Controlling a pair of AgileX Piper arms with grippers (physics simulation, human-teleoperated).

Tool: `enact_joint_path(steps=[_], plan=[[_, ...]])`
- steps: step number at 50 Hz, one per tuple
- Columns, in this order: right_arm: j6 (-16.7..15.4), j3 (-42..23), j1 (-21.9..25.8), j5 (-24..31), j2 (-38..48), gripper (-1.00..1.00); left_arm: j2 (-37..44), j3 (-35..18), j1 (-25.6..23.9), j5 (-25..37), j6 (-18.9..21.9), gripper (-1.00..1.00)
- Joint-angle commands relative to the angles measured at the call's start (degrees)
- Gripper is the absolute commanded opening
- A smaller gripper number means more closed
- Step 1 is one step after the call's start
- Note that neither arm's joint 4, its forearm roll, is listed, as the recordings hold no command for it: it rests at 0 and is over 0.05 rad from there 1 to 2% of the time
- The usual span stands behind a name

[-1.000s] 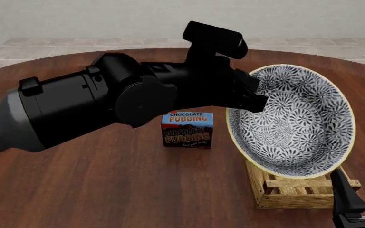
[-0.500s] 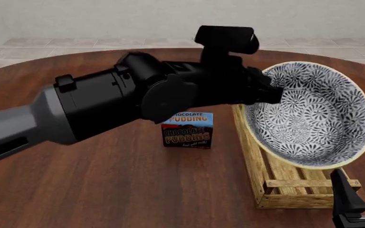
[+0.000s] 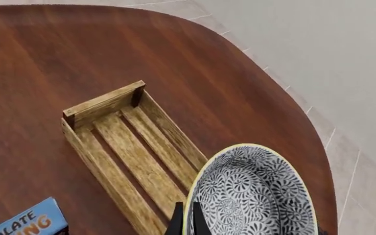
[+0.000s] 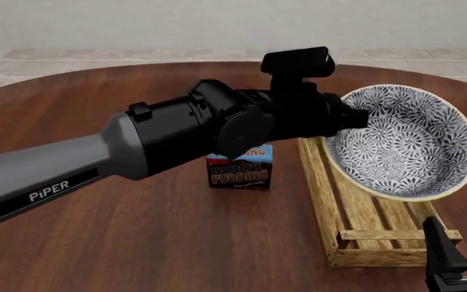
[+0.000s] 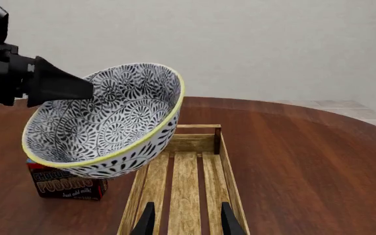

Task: Pick up the bowl on the left and put it in the tray.

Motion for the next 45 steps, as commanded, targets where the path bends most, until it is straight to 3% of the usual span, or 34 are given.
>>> enact_joint_path(steps=[1,18,45], plan=[[0.0,0.0,0.0,0.0,0.0,1.00,3.5,-2.4,2.6,-0.3,-1.8,-1.00],[0.0,0.0,0.0,0.0,0.0,1.00,11.4,-8.7,5.9,1.7,-3.0,-1.00],[0.0,0.0,0.0,0.0,0.0,1.00,16.8,-14.3,3.4,3.1,-3.6,-1.00]])
